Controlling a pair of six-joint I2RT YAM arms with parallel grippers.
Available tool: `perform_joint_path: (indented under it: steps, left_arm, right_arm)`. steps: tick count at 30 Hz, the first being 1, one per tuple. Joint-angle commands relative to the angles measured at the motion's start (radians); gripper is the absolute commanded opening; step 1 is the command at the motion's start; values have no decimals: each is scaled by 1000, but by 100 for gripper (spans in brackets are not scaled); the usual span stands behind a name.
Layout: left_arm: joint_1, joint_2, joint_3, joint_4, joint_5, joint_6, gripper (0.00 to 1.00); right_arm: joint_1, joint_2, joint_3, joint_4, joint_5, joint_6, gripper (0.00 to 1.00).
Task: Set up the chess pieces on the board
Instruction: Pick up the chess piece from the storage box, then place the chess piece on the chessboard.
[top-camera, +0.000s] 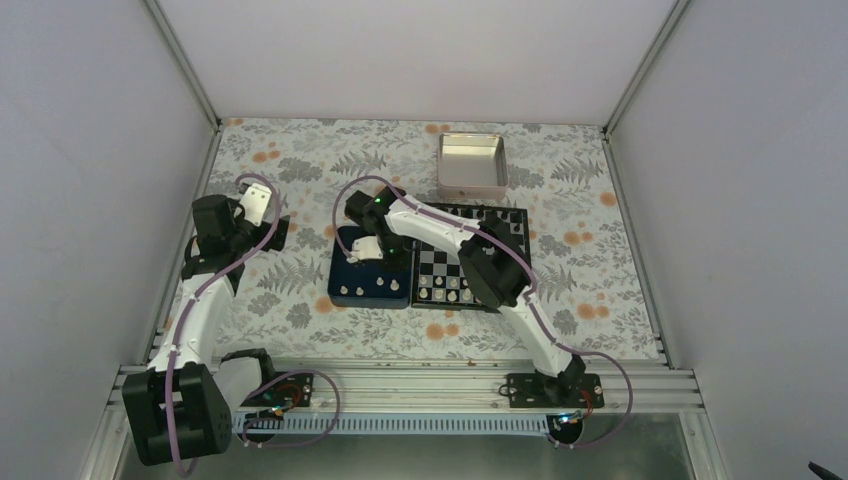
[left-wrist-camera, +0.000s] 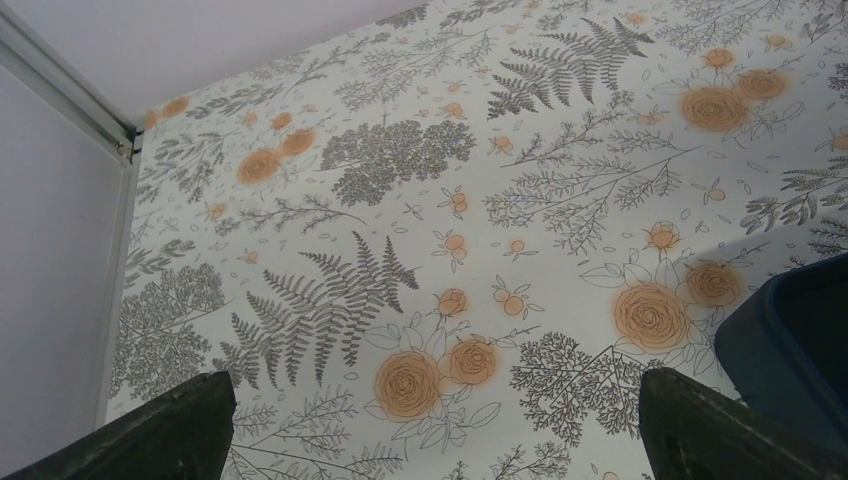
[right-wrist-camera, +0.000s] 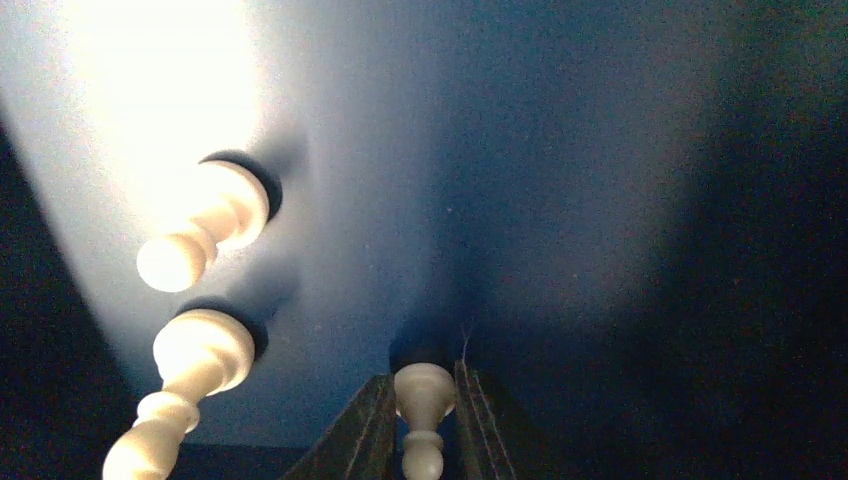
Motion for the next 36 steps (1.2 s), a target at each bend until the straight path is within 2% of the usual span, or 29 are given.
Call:
perform_joint_path:
  steps: [1, 5, 13, 16, 25, 31, 36]
  left_arm:
    - [8, -11, 0, -8, 29, 7, 100]
    - [8, -9, 0, -8, 36, 9, 100]
    - [8, -7, -1, -11, 46, 13, 100]
    - [8, -6, 1, -11, 48, 12, 100]
    - [10, -12, 1, -8, 34, 3, 100]
    - [9, -3, 0, 0, 14, 1, 100]
    - [9, 4, 5, 1, 0, 1, 100]
  right_arm:
    - [9, -53, -5, -24, 21, 12, 18]
    - [8, -51, -9, -30, 21, 13, 16]
    - [7, -52, -2, -22, 15, 10, 5]
    - [7, -71, 2, -23, 10, 8, 4]
    - [-20, -264, -15, -43, -65, 15, 5]
    - [-136, -489, -190, -27, -89, 19, 4]
    - [-272, -699, -445, 19, -109, -9, 4]
